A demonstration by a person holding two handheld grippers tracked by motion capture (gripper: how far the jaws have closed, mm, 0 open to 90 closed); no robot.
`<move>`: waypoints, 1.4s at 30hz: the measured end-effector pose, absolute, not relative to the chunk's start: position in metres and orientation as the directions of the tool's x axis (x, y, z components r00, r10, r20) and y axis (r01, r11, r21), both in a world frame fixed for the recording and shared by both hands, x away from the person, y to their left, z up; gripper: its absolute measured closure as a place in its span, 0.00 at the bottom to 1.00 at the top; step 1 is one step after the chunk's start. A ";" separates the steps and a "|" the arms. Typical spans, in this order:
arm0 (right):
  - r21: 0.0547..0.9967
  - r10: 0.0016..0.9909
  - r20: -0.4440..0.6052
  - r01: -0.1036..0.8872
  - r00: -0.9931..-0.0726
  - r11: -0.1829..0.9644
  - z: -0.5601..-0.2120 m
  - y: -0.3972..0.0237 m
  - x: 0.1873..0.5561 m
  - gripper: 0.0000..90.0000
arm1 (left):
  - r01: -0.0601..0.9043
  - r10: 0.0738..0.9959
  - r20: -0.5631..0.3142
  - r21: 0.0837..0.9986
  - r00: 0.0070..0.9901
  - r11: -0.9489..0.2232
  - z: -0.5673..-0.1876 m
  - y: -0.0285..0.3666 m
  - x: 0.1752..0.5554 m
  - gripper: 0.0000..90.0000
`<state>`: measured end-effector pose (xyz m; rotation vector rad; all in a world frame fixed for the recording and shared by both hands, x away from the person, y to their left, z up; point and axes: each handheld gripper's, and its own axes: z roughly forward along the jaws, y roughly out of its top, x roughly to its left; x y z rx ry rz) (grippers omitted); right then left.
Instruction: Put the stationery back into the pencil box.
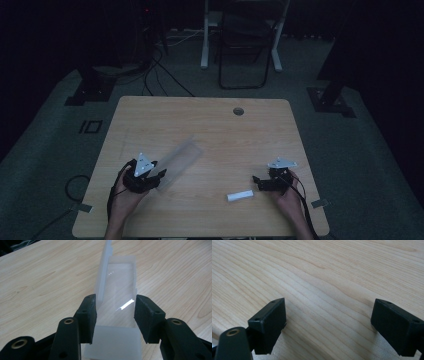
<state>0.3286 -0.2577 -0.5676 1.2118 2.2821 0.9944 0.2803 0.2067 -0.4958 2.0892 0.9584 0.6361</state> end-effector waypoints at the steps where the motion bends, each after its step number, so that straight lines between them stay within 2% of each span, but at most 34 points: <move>1: 0.731 0.828 0.004 0.566 -0.561 0.381 -0.568 -0.258 0.329 0.14 | 0.423 0.789 0.127 0.787 0.601 -0.449 -0.495 0.207 0.280 0.59; 27: 0.731 0.828 0.004 0.566 -0.561 0.380 -0.568 -0.258 0.329 0.14 | 0.346 0.731 0.129 0.817 0.670 -0.462 -0.478 0.181 0.267 0.58; 42: 0.731 0.828 0.003 0.566 -0.561 0.381 -0.568 -0.258 0.329 0.14 | 0.306 0.657 0.129 0.807 0.742 -0.505 -0.476 0.145 0.268 0.58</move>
